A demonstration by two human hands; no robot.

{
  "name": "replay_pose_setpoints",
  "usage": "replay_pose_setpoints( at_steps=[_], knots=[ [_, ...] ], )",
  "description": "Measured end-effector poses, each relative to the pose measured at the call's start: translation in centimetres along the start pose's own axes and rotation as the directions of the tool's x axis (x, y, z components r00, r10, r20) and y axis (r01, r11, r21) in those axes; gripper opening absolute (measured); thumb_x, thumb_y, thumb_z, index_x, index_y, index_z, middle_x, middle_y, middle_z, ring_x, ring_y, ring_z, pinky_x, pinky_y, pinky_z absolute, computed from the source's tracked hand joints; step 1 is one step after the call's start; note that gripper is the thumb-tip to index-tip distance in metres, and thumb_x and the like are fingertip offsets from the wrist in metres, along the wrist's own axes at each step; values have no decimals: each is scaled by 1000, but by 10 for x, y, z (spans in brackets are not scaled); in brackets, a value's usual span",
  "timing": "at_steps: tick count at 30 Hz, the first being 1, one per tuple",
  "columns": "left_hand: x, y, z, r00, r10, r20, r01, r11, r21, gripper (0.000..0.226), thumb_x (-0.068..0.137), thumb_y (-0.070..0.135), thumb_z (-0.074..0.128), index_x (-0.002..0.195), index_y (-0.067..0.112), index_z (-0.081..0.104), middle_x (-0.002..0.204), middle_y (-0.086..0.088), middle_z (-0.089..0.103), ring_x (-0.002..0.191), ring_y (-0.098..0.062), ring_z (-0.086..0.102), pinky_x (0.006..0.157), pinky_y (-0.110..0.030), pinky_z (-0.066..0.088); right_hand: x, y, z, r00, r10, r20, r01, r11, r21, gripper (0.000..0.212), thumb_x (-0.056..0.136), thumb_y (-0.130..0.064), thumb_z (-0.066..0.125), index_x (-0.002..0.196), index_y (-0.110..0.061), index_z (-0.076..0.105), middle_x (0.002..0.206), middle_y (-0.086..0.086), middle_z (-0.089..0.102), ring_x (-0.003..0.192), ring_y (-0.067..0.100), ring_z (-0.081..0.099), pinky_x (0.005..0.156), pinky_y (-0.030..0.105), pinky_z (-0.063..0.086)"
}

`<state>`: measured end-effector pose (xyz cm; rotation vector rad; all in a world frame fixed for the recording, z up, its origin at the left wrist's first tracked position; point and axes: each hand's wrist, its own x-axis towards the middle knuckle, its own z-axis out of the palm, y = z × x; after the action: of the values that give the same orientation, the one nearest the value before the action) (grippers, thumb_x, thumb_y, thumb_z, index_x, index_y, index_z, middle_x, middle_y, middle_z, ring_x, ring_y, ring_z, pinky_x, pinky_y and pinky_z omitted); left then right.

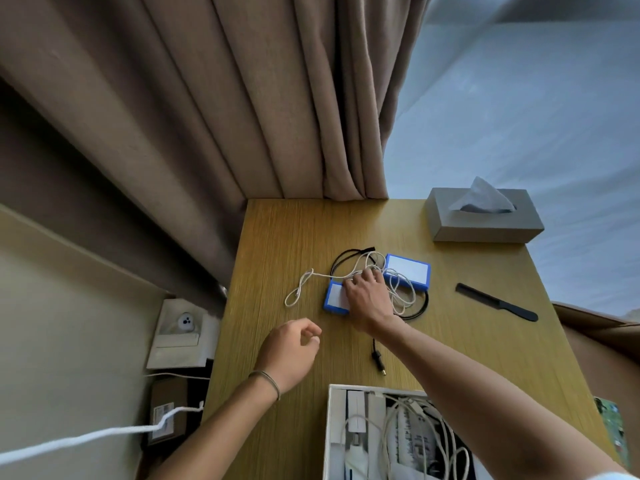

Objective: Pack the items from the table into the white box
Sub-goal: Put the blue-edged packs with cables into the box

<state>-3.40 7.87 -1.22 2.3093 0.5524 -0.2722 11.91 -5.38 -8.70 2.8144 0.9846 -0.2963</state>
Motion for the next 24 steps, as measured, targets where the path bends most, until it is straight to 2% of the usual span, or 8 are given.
replay_pose_setpoints(
  at_steps=[5,8,11,14,18,20,21,24],
  knots=[
    [1,-3,4,999,-27,-29,24,994,-109,16,96,27,59,108,27,69,102,13,68,93,0,62,74,-14,49,-13,-1,-17,998,58,-12,-49,914,402,78,62,-54,76,132,-24,58,118,0,62,115,25,48,100,39,38],
    [3,8,7,995,-83,-61,55,930,-364,18,96,32,61,111,24,65,105,6,71,98,-7,65,85,-25,53,-34,-7,-36,991,117,-59,-56,785,617,78,60,-62,77,126,-22,62,109,-2,65,108,20,52,93,35,43],
    [6,27,9,985,-173,30,147,722,-676,25,97,34,60,121,26,56,103,3,72,98,-11,68,89,-36,54,-56,-16,-53,977,182,-113,-45,689,724,70,59,-63,74,118,-25,65,99,-8,64,96,14,55,82,32,47],
    [9,40,11,976,-219,7,142,609,-780,23,99,24,59,118,11,60,101,-14,72,92,-26,71,87,-51,57,-74,-22,-67,970,211,-119,-49,652,757,67,58,-60,76,117,-29,65,97,-12,61,92,11,55,78,29,48],
    [0,45,7,979,-180,-95,44,644,-764,18,100,25,57,106,9,62,100,-23,70,93,-41,68,82,-58,54,-89,-9,-75,962,206,-181,44,535,844,40,88,-53,59,117,-28,69,100,-12,63,98,10,57,84,34,49],
    [-11,50,0,981,-139,-132,-2,680,-733,23,96,33,61,99,10,62,93,-19,69,90,-40,67,77,-55,53,-92,1,-78,942,262,-210,91,404,910,27,100,-31,53,123,-26,67,109,-7,62,104,11,59,90,38,50],
    [-18,52,-4,982,-116,-150,-26,702,-712,29,93,39,60,96,11,61,89,-16,68,86,-37,66,75,-53,53,-91,5,-81,935,268,-232,115,390,914,31,101,-19,54,130,-26,63,117,-7,61,110,11,58,95,35,49],
    [-38,58,-16,981,-30,-194,-103,763,-638,34,86,49,56,93,15,62,83,-8,66,80,-32,64,72,-54,51,-83,12,-88,928,169,-331,181,573,799,50,94,-6,62,139,-25,55,138,-8,55,130,10,46,107,25,37]
  ],
)
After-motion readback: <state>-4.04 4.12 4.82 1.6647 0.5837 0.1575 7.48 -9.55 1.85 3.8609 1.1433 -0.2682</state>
